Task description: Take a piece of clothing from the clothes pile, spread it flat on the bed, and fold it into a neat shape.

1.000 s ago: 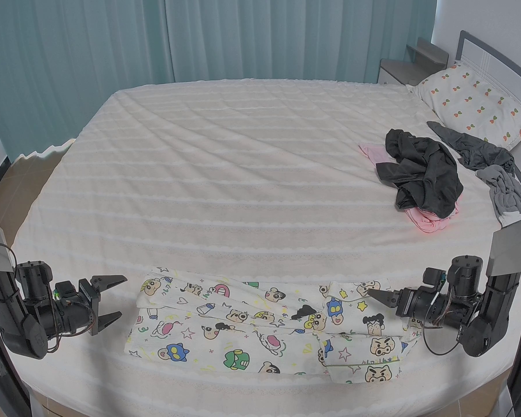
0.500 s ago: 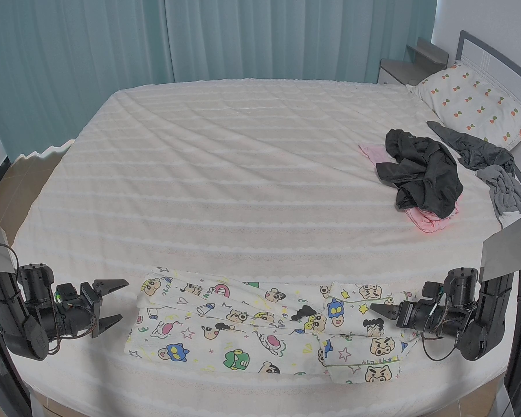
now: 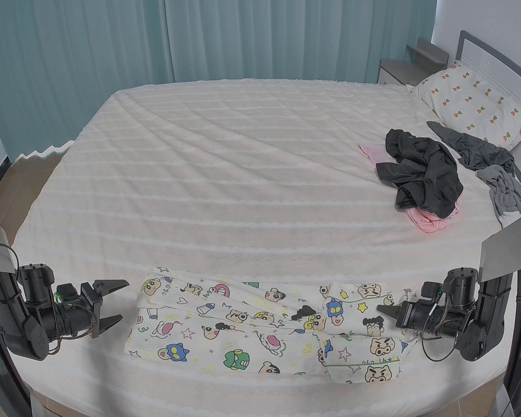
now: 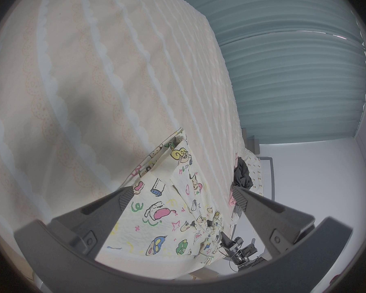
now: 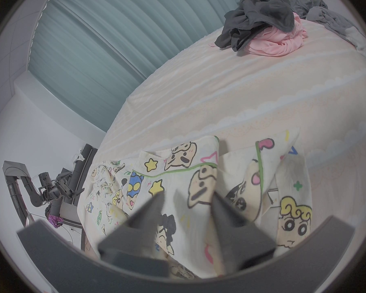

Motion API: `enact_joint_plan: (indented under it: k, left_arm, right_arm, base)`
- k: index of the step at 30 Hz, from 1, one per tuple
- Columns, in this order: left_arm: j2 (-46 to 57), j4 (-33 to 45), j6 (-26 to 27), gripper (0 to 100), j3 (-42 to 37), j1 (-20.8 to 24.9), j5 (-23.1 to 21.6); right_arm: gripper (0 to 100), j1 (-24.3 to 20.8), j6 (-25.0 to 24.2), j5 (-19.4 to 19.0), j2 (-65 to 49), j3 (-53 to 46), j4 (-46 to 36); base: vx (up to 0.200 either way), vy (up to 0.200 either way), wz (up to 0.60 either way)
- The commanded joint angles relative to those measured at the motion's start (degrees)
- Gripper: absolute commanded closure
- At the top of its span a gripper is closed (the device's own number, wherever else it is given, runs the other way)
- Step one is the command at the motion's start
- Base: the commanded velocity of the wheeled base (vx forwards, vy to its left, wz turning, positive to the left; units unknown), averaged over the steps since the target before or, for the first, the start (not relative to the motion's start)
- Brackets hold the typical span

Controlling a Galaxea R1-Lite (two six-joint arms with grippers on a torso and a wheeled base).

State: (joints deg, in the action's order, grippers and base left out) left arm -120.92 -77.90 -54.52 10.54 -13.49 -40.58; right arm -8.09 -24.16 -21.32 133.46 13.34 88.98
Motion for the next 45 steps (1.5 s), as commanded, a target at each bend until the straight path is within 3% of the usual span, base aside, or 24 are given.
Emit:
enact_joint_plan:
  k: [1, 20, 21, 27, 30, 33, 34, 37, 38, 45]
  left_arm:
    - [-0.11, -0.06, -0.06, 0, 0.0, -0.04, -0.02]
    - [-0.19, -0.06, 0.02, 0, -0.09, -0.04, 0.15]
    - [-0.19, 0.03, 0.02, 0, -0.09, -0.04, 0.15]
    - [-0.37, 0.03, -0.06, 0, 0.71, -0.04, 0.59]
    - [-0.63, 0.03, -0.24, 0, 2.9, 1.72, 5.6]
    - [-1.25, 0.11, 0.02, 0, 7.21, 6.82, 17.56]
    - [-1.25, 0.11, 0.11, 0, 7.38, 7.17, 17.99]
    - [-0.99, 0.73, 4.33, 0, 9.23, 9.1, 18.61]
    - [-0.99, 2.58, 11.71, 0, 10.46, 10.77, 18.61]
    - [-1.25, 12.77, 27.27, 0, 13.89, 13.49, 18.43]
  right_arm:
    - [100, 0.18, -0.01, 0.23, -0.22, -0.68, 0.76]
    - [100, 2.21, 2.1, 0.49, -2.07, -4.2, 0.76]
    - [0, 2.21, 2.1, 0.49, -2.07, -4.37, 0.76]
    - [0, 1.94, 2.28, 0.4, -2.59, -5.16, 0.76]
    - [0, 2.38, 2.01, 0.23, -3.12, -4.64, 0.85]
    - [0, 3.88, 1.22, -0.74, -5.05, -4.28, 0.76]
    - [0, 4.05, 1.05, -1.0, -5.23, -4.28, 0.85]
    - [0, 4.49, -0.45, -2.76, -5.93, -4.28, 0.85]
    - [0, 4.84, -1.59, -3.29, -6.37, -4.02, 0.85]
    - [0, 4.93, -2.12, -3.38, -6.37, -3.93, 0.85]
  base:
    - [0.0, 0.0, 0.0]
    - [0.0, 0.0, 0.0]
    - [0.0, 0.0, 0.0]
    - [0.0, 0.0, 0.0]
    - [0.0, 0.0, 0.0]
    - [0.0, 0.0, 0.0]
    - [0.0, 0.0, 0.0]
    - [0.0, 0.0, 0.0]
    - [0.0, 0.0, 0.0]
    - [0.0, 0.0, 0.0]
